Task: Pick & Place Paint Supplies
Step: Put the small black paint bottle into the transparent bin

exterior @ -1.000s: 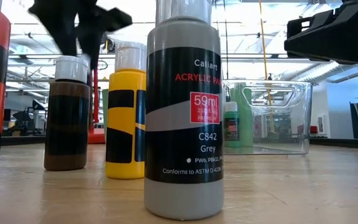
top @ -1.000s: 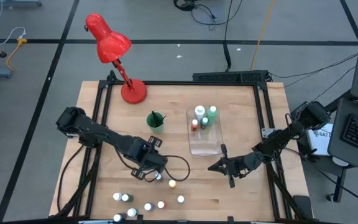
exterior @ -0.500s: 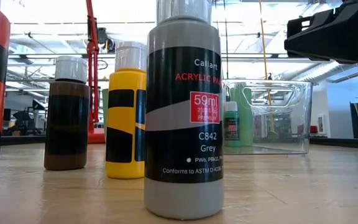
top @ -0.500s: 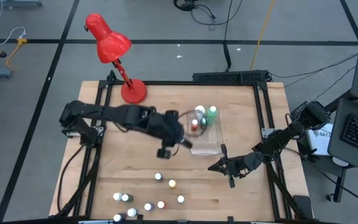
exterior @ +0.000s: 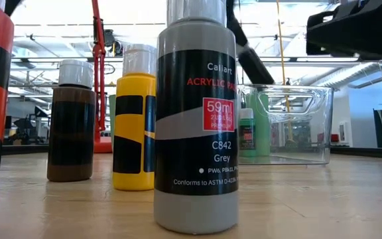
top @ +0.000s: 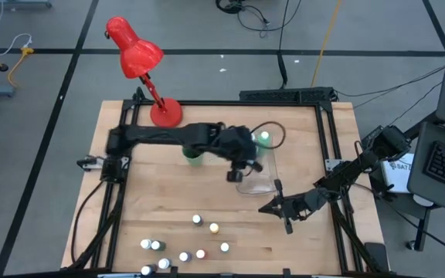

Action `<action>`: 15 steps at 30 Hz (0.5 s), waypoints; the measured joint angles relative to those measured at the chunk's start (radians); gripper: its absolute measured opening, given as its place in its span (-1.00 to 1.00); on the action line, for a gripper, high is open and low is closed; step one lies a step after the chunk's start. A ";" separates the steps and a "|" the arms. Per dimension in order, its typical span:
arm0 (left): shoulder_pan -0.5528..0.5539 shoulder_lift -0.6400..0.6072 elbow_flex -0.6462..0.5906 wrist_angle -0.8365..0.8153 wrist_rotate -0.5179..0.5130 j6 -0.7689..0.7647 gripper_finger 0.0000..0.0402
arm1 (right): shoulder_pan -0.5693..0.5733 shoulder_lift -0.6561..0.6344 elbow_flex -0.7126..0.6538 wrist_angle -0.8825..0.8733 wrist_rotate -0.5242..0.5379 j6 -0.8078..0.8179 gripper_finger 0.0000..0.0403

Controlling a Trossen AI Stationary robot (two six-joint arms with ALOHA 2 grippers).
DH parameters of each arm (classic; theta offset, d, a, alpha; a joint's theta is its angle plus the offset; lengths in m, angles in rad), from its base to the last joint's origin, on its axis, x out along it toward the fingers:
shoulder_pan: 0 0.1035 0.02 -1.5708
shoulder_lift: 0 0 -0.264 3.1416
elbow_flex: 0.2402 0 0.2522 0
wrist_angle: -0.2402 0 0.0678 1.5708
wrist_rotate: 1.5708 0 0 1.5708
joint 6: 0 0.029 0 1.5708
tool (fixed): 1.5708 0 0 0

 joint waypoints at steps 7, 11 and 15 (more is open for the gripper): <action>0.036 0.213 0.188 -0.048 -0.049 0.048 -0.52 | 0.046 0.000 0.000 0.018 -0.053 -0.073 -0.98; 0.065 0.268 0.236 -0.040 -0.063 0.066 -0.52 | 0.077 0.000 0.000 0.026 -0.053 -0.121 -0.98; 0.085 0.313 0.238 -0.015 -0.064 0.074 -0.52 | 0.091 0.000 0.000 0.042 -0.053 -0.172 -0.98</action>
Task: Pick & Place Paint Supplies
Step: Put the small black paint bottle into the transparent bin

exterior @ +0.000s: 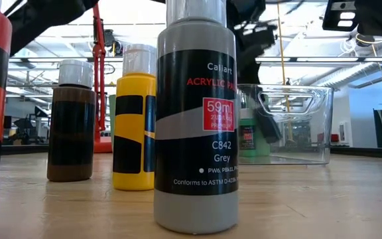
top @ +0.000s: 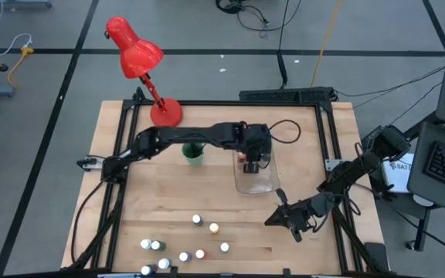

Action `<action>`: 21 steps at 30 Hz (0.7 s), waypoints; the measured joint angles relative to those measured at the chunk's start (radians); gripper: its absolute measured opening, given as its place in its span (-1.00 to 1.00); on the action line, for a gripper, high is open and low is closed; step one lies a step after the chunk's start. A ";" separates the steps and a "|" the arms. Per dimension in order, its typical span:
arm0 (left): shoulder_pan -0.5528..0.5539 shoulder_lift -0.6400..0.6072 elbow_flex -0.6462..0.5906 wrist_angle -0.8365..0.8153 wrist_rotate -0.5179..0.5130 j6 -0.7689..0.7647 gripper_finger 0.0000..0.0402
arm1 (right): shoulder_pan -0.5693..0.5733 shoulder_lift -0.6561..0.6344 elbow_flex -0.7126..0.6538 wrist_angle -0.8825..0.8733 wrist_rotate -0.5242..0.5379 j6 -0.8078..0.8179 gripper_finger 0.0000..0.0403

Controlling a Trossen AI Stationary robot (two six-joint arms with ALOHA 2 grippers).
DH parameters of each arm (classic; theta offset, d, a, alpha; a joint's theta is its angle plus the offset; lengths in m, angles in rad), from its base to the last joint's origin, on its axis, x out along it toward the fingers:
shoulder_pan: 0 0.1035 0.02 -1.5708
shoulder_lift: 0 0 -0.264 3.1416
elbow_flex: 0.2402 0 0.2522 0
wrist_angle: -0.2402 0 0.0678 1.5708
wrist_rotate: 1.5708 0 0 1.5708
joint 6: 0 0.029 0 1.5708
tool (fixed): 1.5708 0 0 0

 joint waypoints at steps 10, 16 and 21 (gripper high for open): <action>0.011 0.037 0.001 0.020 -0.054 -0.056 -0.43 | 0.001 0.000 0.000 0.000 0.002 -0.001 -0.98; 0.012 0.037 0.001 0.025 -0.069 -0.068 -0.40 | 0.001 0.000 0.000 0.000 0.002 -0.001 -0.98; 0.004 0.039 0.001 0.043 -0.071 -0.045 -0.29 | 0.001 0.000 0.000 0.000 0.002 0.001 -0.98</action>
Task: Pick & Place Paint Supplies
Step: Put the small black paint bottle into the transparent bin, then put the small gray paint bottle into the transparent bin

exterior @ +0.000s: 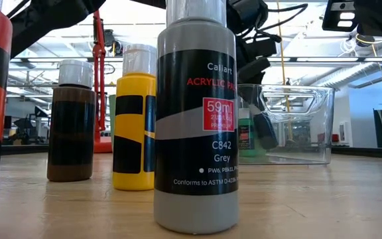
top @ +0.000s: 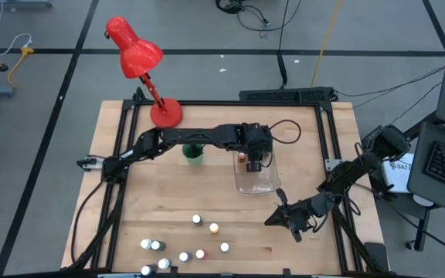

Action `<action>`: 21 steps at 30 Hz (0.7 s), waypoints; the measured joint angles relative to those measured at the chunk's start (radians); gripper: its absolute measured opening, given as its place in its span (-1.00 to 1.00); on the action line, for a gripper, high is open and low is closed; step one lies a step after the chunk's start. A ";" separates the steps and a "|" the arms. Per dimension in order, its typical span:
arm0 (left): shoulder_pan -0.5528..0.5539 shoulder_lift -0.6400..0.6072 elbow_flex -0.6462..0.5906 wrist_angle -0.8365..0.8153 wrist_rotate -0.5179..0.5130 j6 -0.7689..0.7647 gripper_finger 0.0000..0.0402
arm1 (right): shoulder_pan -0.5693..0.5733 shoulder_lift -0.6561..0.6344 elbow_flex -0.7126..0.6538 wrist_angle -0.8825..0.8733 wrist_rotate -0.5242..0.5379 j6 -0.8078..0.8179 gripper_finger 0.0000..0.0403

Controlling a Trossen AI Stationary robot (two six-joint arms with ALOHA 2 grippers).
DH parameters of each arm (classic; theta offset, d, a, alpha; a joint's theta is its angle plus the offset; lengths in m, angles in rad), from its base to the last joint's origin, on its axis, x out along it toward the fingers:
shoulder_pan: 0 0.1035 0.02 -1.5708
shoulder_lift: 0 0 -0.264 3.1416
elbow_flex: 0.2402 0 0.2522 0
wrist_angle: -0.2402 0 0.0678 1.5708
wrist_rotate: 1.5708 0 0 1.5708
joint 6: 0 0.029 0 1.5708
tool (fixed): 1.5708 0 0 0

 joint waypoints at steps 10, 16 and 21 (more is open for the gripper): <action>-0.034 -0.134 0.001 -0.042 -0.008 0.041 0.15 | 0.000 0.000 0.000 -0.006 0.000 0.002 -0.98; -0.070 -0.319 0.002 -0.220 -0.009 0.002 0.25 | 0.000 0.000 0.000 -0.003 0.002 0.002 -0.98; -0.107 -0.487 0.003 -0.464 -0.009 -0.111 0.21 | 0.000 0.000 0.000 0.000 0.003 0.012 -0.98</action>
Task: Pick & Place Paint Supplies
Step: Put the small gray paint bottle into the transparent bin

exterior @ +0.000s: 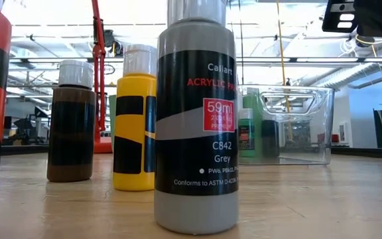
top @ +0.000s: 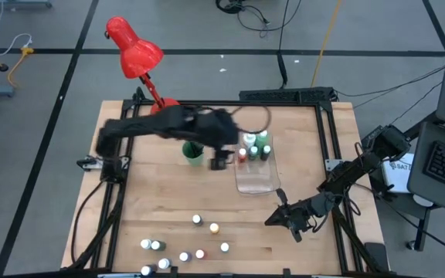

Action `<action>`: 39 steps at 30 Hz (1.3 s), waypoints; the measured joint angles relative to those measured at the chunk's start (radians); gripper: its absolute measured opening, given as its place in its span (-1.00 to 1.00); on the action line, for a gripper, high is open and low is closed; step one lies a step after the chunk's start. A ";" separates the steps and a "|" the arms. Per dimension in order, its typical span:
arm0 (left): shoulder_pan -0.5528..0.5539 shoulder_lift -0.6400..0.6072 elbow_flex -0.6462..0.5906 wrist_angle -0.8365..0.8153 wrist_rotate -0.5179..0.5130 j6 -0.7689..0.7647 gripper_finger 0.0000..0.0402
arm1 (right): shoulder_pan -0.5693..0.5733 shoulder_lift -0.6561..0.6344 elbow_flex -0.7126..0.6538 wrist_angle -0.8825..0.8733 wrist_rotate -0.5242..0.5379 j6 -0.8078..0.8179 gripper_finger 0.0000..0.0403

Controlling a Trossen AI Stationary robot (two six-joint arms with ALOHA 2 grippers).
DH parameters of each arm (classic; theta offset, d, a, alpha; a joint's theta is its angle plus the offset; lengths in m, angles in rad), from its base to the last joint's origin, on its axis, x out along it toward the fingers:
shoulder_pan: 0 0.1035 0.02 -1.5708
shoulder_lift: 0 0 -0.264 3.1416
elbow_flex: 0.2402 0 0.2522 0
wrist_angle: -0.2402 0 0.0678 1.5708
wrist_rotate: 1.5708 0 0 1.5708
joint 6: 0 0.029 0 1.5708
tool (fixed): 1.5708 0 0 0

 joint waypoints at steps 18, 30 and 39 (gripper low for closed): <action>-0.139 -0.980 -1.229 0.805 0.039 0.002 -0.95 | -0.005 0.000 0.000 0.003 0.002 0.017 -0.98; -0.089 -1.298 -1.832 1.366 0.023 -0.042 -0.98 | -0.078 0.000 0.000 0.000 0.002 0.053 -0.98; -0.085 -1.270 -2.012 1.587 0.071 0.020 -0.97 | -0.094 0.002 0.000 -0.031 0.002 0.072 -0.98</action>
